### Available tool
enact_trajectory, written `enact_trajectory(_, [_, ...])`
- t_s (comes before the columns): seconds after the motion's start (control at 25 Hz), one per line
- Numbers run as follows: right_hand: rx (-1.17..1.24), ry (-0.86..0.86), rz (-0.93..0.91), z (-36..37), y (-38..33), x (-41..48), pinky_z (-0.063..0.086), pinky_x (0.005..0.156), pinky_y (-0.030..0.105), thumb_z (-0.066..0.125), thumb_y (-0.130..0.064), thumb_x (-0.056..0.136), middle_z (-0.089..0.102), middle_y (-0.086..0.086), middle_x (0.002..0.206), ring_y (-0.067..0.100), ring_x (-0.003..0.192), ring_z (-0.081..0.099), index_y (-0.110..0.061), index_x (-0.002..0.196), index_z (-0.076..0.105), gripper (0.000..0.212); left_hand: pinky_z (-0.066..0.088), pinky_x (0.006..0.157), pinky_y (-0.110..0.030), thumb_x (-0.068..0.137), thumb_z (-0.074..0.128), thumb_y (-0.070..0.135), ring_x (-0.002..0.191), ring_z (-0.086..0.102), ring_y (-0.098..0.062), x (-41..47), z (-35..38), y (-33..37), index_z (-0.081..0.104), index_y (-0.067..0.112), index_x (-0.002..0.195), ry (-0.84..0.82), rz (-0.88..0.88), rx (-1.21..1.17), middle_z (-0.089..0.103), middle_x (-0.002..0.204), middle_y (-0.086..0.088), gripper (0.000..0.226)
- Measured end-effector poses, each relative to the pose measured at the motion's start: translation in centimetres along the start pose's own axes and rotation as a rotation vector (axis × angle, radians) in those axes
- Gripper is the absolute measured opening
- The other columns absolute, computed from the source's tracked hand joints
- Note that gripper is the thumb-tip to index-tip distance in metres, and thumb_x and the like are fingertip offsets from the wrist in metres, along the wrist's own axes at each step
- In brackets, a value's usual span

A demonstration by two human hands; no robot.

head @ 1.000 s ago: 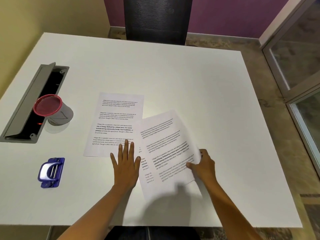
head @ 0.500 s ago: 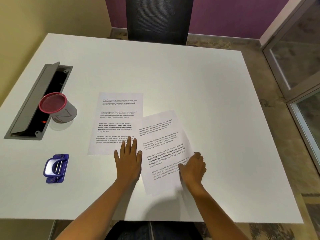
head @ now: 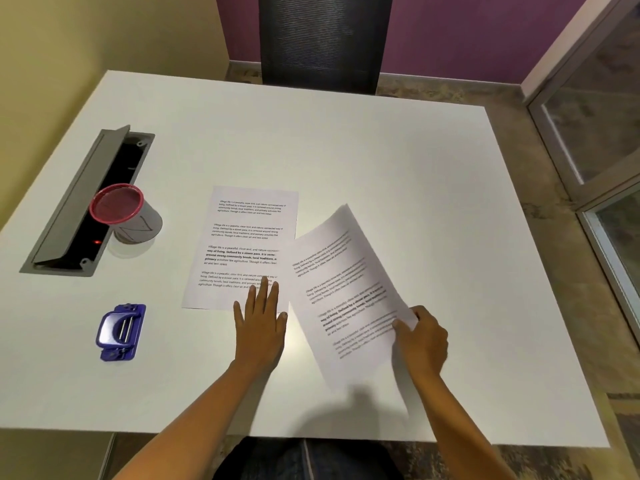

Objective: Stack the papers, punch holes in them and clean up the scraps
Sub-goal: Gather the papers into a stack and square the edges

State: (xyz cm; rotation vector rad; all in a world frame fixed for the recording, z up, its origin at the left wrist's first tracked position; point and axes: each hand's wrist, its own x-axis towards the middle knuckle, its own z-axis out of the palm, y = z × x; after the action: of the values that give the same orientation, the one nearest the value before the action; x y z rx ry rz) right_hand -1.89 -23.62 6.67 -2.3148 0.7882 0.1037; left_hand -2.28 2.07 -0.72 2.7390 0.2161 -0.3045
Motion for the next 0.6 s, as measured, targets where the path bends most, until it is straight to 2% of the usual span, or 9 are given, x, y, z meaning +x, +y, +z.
enact_trajectory(0.12, [0.013,0.127,-0.044,-2.3,0.3,0.2,0.031,0.05,0.012,0.065,-0.016,0.09,0.071,0.012,0.098,0.014,0.06,0.047,-0.01,0.105,0.063,0.015,0.002,0.121,-0.051,0.103,0.032,0.032,0.153,0.0,-0.023,-1.1,0.4,0.6,0.007,0.021,0.156,-0.016,-0.016,-0.002,-0.003,0.165,0.001,0.06])
enact_trajectory(0.2, [0.074,0.17,-0.088,-3.4,0.0,0.1,0.038,0.057,0.013,0.068,-0.014,0.087,0.072,0.012,0.098,0.017,0.066,0.051,-0.009,0.105,0.064,0.019,0.002,0.122,-0.047,0.103,0.034,0.031,0.153,0.001,-0.021,-2.0,0.3,1.2,0.012,0.02,0.156,-0.033,0.005,-0.084,0.0,0.165,0.002,0.058])
enact_trajectory(0.28, [0.197,0.178,-0.083,-4.1,-0.8,-0.1,0.043,0.069,0.019,0.071,-0.015,0.085,0.071,0.008,0.097,0.021,0.074,0.058,-0.011,0.103,0.065,0.019,0.011,0.123,-0.042,0.102,0.039,0.027,0.151,0.014,-0.021,-2.7,-0.2,1.7,0.029,0.017,0.152,-0.006,0.04,-0.249,0.017,0.163,0.0,0.052])
enact_trajectory(0.36, [0.325,0.165,-0.035,-4.1,-1.6,-0.3,0.043,0.07,0.02,0.073,-0.016,0.082,0.071,0.004,0.093,0.023,0.078,0.063,-0.014,0.098,0.064,0.018,0.023,0.12,-0.039,0.101,0.042,0.02,0.143,0.032,-0.021,-2.7,-1.3,1.4,0.05,0.013,0.141,0.105,0.013,-0.397,0.038,0.154,-0.002,0.041])
enact_trajectory(0.44, [0.422,0.11,0.002,-3.3,-2.6,-0.6,0.045,0.066,0.019,0.075,-0.018,0.081,0.07,0.001,0.091,0.019,0.077,0.065,-0.018,0.096,0.064,0.019,0.033,0.114,-0.039,0.1,0.043,0.011,0.132,0.047,-0.022,-1.9,-2.9,0.3,0.064,0.009,0.124,0.226,-0.129,-0.547,0.056,0.139,-0.005,0.032])
enact_trajectory(0.48, [0.465,0.07,0.012,-2.6,-3.3,-0.9,0.046,0.062,0.013,0.076,-0.018,0.08,0.07,-0.002,0.089,0.014,0.076,0.066,-0.02,0.095,0.064,0.019,0.04,0.109,-0.042,0.098,0.043,0.008,0.123,0.055,-0.024,-1.2,-4.0,-0.5,0.068,0.009,0.116,0.284,-0.25,-0.665,0.063,0.128,-0.008,0.03])
enact_trajectory(0.56, [0.517,-0.011,0.022,-0.5,-4.6,-1.6,0.045,0.055,0.004,0.077,-0.019,0.078,0.07,-0.007,0.086,0.005,0.075,0.065,-0.022,0.093,0.065,0.019,0.051,0.096,-0.049,0.096,0.041,0.007,0.107,0.067,-0.028,0.3,-6.3,-2.5,0.069,0.011,0.105,0.388,-0.496,-0.89,0.071,0.108,-0.01,0.03])
enact_trajectory(0.6, [0.518,-0.049,0.03,0.8,-5.3,-1.9,0.047,0.057,0.007,0.077,-0.02,0.078,0.069,-0.008,0.086,0.007,0.075,0.066,-0.022,0.094,0.065,0.02,0.053,0.093,-0.049,0.095,0.038,0.008,0.102,0.069,-0.028,1.0,-7.2,-3.6,0.069,0.01,0.103,0.437,-0.569,-0.939,0.072,0.102,-0.01,0.031])
